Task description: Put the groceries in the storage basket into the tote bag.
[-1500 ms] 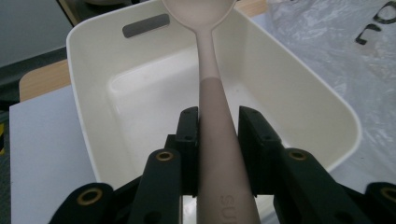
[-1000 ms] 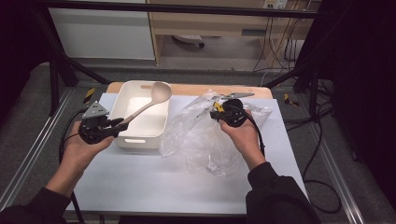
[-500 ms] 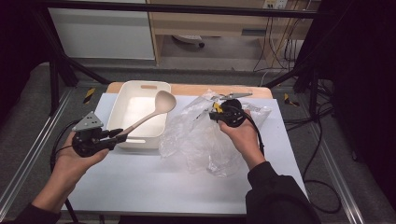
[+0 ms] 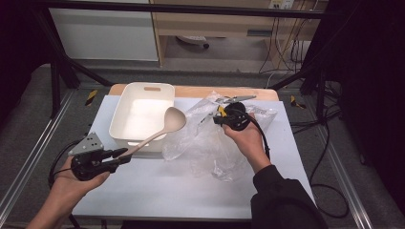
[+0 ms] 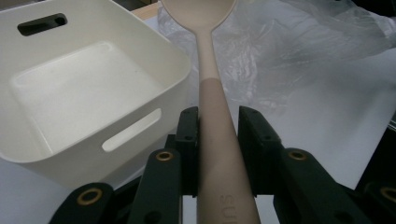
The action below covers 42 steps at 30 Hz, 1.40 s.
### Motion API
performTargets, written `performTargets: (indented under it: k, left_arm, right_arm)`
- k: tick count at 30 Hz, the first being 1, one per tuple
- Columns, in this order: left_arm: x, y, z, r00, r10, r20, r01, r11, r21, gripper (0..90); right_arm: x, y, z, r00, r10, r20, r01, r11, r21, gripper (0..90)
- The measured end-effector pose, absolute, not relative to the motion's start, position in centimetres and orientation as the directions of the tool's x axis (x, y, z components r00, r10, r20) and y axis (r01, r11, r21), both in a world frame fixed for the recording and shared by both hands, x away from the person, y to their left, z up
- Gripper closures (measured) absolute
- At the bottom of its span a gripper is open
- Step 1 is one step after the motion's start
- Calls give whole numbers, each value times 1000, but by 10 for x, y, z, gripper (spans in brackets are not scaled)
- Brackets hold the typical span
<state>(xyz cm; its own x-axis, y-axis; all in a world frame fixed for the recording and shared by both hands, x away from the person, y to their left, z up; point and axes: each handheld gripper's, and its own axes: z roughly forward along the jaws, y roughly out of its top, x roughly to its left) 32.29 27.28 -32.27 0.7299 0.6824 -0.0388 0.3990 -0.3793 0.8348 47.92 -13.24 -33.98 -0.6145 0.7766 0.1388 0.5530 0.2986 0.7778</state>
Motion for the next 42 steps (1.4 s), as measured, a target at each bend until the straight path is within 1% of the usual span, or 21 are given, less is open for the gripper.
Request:
performTargets:
  k: [2,13,24,28,33,38,42]
  left_arm:
    - [319,270,-323,737,675,-28,390,-391,833,697]
    - [305,253,-329,781,624,-29,373,-428,823,696]
    - [311,230,-341,819,573,-37,370,-478,797,697]
    - [314,218,-345,830,556,-48,372,-488,790,696]
    - [315,200,-348,849,527,-39,355,-514,781,696]
    - [314,190,-349,857,514,-42,350,-519,780,696]
    - [317,182,-351,854,520,-26,351,-538,767,697]
  right_arm:
    - [479,-132,-340,-615,777,139,556,301,775,900]
    - [479,-129,-341,-618,775,135,557,310,771,900]
    - [479,-126,-342,-622,771,135,556,313,770,900]
    - [478,-127,-342,-621,773,133,556,314,770,900]
    - [478,-128,-343,-623,770,135,551,311,774,900]
    - [478,-130,-342,-616,775,137,555,304,774,900]
    - [478,-133,-341,-613,779,133,554,303,776,900]
